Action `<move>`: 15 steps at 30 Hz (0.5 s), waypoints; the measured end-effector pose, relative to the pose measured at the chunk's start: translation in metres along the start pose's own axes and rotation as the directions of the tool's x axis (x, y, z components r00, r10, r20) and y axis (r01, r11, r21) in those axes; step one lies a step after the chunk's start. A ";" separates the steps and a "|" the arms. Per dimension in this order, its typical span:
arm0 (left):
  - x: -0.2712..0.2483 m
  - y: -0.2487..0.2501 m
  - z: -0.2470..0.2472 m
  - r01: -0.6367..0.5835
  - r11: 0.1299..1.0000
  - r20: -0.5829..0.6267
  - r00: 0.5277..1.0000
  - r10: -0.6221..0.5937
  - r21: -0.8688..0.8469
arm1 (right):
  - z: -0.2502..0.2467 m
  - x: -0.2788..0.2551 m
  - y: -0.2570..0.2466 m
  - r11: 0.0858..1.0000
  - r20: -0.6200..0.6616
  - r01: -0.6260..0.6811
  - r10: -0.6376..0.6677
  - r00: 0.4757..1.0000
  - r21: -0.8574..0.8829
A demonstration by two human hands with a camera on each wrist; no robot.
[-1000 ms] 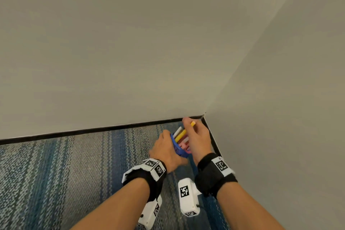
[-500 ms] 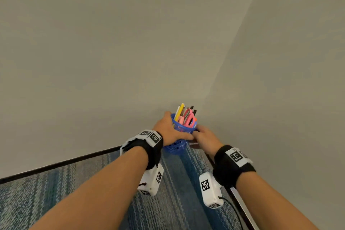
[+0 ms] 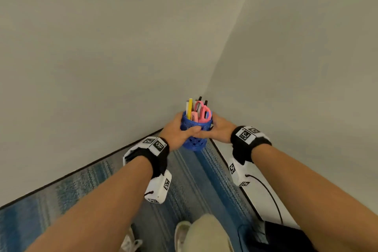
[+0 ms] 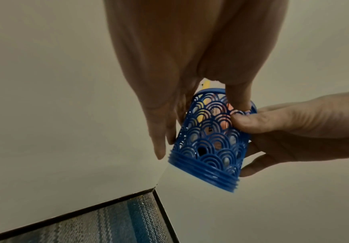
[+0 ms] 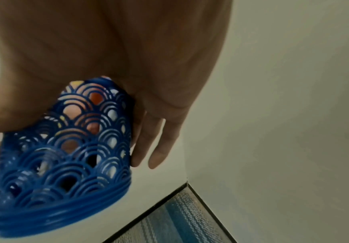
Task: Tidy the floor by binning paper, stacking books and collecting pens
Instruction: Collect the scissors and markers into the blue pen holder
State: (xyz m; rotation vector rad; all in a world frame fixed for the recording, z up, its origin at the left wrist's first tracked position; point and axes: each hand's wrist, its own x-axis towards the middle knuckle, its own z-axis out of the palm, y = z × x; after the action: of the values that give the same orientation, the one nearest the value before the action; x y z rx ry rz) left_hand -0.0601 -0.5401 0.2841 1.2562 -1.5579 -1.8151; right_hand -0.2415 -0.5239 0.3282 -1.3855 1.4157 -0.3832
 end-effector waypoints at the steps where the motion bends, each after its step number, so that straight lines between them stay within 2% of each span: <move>1: -0.017 0.022 0.001 -0.001 1.000 0.001 1.000 0.001 0.023 | -0.006 -0.015 -0.020 1.000 0.007 -0.012 0.012 1.000 -0.008; 4: -0.070 0.073 0.003 0.042 0.994 0.026 0.999 -0.044 0.103 | -0.016 -0.065 -0.070 0.999 -0.001 -0.047 0.047 0.999 -0.023; 7: -0.124 0.110 0.008 0.073 0.991 0.030 0.997 -0.077 0.108 | -0.016 -0.121 -0.113 0.996 -0.053 -0.085 0.083 0.995 -0.037; 12: -0.232 0.193 0.014 0.014 0.988 0.031 0.999 -0.019 0.155 | 0.005 -0.224 -0.178 0.997 -0.109 -0.053 0.047 0.993 -0.059; 15: -0.278 0.215 0.016 -0.047 0.988 0.138 0.990 0.027 0.147 | 0.013 -0.284 -0.206 0.990 -0.134 -0.071 0.055 0.990 -0.121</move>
State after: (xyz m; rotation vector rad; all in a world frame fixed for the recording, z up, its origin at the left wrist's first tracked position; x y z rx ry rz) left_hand 0.0152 -0.3679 0.5821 1.1819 -1.8097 -1.8217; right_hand -0.1928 -0.3300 0.6163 -1.4341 1.6101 -0.3535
